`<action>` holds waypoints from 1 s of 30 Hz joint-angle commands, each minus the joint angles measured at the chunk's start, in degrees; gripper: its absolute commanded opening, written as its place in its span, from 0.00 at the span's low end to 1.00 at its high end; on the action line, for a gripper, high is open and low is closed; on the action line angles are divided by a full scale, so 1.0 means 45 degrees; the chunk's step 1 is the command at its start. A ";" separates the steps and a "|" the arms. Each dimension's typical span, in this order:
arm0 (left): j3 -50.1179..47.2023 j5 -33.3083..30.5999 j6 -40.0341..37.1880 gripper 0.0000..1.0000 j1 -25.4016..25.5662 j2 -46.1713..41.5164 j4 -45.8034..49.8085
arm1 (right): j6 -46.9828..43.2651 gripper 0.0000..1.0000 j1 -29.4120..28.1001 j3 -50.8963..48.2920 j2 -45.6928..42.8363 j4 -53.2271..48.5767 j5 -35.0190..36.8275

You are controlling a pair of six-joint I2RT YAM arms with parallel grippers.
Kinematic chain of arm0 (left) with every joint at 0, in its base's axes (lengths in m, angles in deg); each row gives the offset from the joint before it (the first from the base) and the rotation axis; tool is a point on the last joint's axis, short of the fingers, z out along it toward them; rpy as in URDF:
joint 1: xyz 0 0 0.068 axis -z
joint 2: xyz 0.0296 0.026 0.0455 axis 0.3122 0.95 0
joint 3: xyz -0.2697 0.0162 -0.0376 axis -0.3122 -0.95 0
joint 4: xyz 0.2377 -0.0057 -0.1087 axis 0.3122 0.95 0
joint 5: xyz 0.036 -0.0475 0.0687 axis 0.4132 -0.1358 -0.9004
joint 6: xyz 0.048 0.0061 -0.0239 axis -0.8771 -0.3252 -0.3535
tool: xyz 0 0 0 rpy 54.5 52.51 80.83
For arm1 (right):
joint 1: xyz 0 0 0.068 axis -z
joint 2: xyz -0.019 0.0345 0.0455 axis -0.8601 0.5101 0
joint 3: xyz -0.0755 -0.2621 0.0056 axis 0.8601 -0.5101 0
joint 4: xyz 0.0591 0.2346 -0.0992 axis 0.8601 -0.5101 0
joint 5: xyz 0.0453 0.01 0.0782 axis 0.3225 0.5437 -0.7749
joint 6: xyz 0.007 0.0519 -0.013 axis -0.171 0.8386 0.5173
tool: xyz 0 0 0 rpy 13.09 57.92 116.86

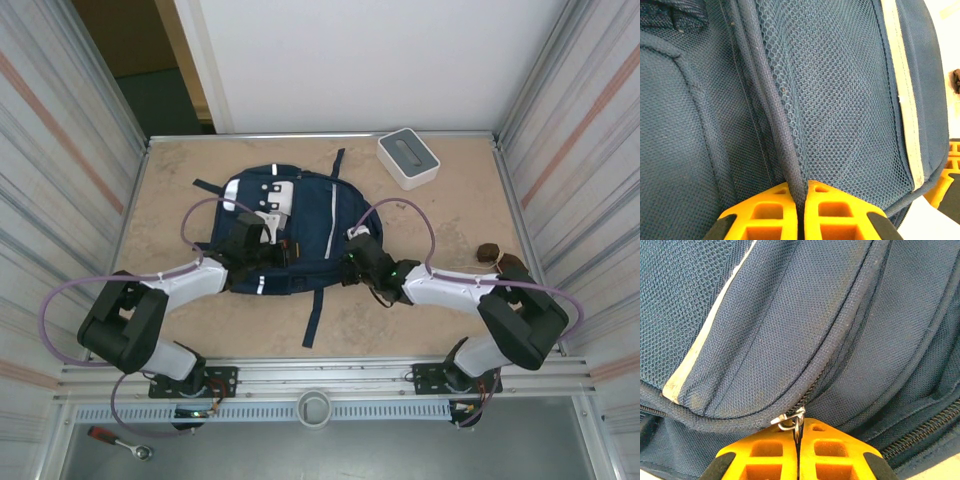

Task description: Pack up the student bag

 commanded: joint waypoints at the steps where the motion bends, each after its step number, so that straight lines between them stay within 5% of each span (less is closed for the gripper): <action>1: -0.0130 -0.1431 -0.0819 0.02 -0.0554 -0.0125 0.1034 | -0.0411 0.00 0.0223 0.0107 -0.0377 -0.1081 -0.0168; 8: -0.0250 -0.1574 -0.1658 0.41 -0.0327 -0.2274 0.1493 | -0.0587 0.00 0.0180 0.0058 -0.1390 -0.0526 -0.1801; 11: -0.0463 -0.2383 -0.2772 0.51 0.0162 -0.3740 0.1558 | -0.0449 0.00 0.0218 0.0124 -0.1832 -0.0433 -0.2336; 21: -0.0659 -0.2090 -1.0207 0.64 0.2310 -0.4446 0.0286 | -0.0175 0.00 0.0240 0.0729 -0.2096 -0.0499 -0.3147; 30: -0.0138 -0.1212 -1.4188 0.67 0.2919 -0.2722 -0.0061 | 0.0027 0.00 0.0240 0.0722 -0.2214 -0.0419 -0.3366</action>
